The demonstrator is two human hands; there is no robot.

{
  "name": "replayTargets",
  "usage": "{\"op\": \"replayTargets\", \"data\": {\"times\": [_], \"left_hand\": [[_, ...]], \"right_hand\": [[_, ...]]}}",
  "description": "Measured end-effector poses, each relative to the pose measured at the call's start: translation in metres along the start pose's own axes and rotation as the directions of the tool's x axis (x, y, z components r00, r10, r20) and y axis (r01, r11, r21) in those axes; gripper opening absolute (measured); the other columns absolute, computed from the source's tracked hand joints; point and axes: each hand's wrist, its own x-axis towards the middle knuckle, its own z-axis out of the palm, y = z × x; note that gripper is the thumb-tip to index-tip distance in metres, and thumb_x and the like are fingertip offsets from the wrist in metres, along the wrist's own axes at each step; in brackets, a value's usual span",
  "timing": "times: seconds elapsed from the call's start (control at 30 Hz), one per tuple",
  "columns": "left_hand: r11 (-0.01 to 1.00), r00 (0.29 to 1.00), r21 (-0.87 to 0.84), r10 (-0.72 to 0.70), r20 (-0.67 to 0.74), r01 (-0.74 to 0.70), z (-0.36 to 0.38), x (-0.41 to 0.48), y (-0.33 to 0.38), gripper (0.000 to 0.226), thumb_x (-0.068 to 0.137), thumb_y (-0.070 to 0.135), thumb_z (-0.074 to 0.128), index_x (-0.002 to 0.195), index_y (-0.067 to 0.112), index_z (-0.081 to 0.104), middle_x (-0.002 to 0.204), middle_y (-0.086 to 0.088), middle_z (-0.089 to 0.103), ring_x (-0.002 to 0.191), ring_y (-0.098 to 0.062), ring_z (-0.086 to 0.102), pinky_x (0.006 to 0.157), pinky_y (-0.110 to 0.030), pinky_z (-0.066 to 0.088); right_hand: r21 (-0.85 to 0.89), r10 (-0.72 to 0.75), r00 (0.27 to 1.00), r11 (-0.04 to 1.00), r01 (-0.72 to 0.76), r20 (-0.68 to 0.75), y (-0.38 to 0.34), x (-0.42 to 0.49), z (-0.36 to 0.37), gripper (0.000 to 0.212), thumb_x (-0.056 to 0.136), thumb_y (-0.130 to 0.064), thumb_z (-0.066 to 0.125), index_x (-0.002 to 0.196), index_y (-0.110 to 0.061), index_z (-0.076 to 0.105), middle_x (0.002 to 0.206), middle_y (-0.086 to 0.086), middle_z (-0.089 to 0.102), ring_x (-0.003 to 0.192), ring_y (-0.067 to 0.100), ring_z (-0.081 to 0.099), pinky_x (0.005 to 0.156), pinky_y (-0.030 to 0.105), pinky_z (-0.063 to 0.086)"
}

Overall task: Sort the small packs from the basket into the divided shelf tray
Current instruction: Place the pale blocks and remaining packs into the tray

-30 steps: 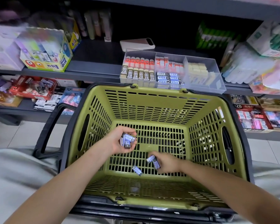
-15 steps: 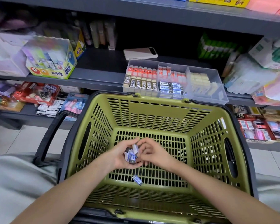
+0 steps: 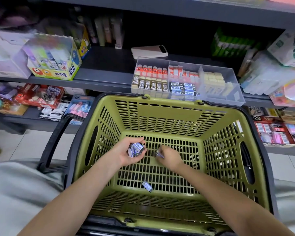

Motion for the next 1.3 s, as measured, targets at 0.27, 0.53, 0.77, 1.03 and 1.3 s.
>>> {"op": "replayTargets", "data": {"times": [0.27,0.53,0.77,1.03,1.3], "left_hand": [[0.999,1.0,0.027,0.021,-0.007,-0.021,0.001,0.0,0.002,0.008,0.062,0.008,0.075,0.059,0.0,0.073,0.077,-0.014,0.064,0.074,-0.023,0.061,0.053,-0.03,0.056],[0.989,0.997,0.138,0.056,-0.055,-0.048,0.003,-0.003,0.0,0.014,0.074,0.007,0.074,0.084,0.0,0.067,0.083,-0.012,0.059,0.072,-0.02,0.059,0.051,-0.026,0.054],[0.899,0.985,0.427,0.146,-0.087,-0.096,0.01,-0.007,-0.002,0.022,0.079,0.018,0.072,0.099,0.012,0.066,0.098,-0.009,0.058,0.07,-0.014,0.055,0.048,-0.018,0.049],[0.753,0.941,0.566,0.295,0.166,-0.336,0.038,-0.035,0.004,0.037,0.059,0.037,0.079,0.093,0.026,0.074,0.087,0.001,0.071,0.078,-0.013,0.06,0.052,-0.019,0.048],[0.556,0.822,0.621,0.485,0.297,-0.553,0.07,-0.047,0.03,0.011,0.079,0.027,0.075,0.08,0.019,0.069,0.075,-0.001,0.063,0.065,-0.012,0.055,0.049,-0.02,0.045]], "right_hand": [[0.067,-0.087,0.899,0.996,0.064,0.428,-0.046,-0.047,0.035,0.026,0.082,-0.025,0.07,0.076,-0.019,0.046,0.087,0.009,0.062,0.072,0.019,0.053,0.066,0.026,0.045],[-0.222,-0.047,0.935,0.966,0.132,0.351,-0.052,-0.035,0.039,0.023,0.083,-0.018,0.064,0.102,-0.008,0.057,0.103,0.01,0.064,0.089,0.023,0.06,0.066,0.028,0.048],[0.69,0.151,0.919,0.619,-0.375,0.363,-0.039,-0.023,-0.024,0.022,0.083,-0.006,0.066,0.101,0.002,0.056,0.075,0.013,0.065,0.056,0.017,0.064,0.061,0.027,0.058],[0.958,0.01,0.988,0.243,-0.155,0.157,-0.057,-0.045,-0.102,0.011,0.083,-0.005,0.066,0.092,0.0,0.063,0.072,0.01,0.07,0.06,0.015,0.067,0.06,0.02,0.055],[0.956,0.001,1.0,0.294,0.012,-0.013,-0.074,-0.061,-0.153,0.017,0.091,-0.013,0.059,0.099,0.001,0.062,0.074,0.011,0.07,0.063,0.017,0.067,0.064,0.024,0.057]]}}
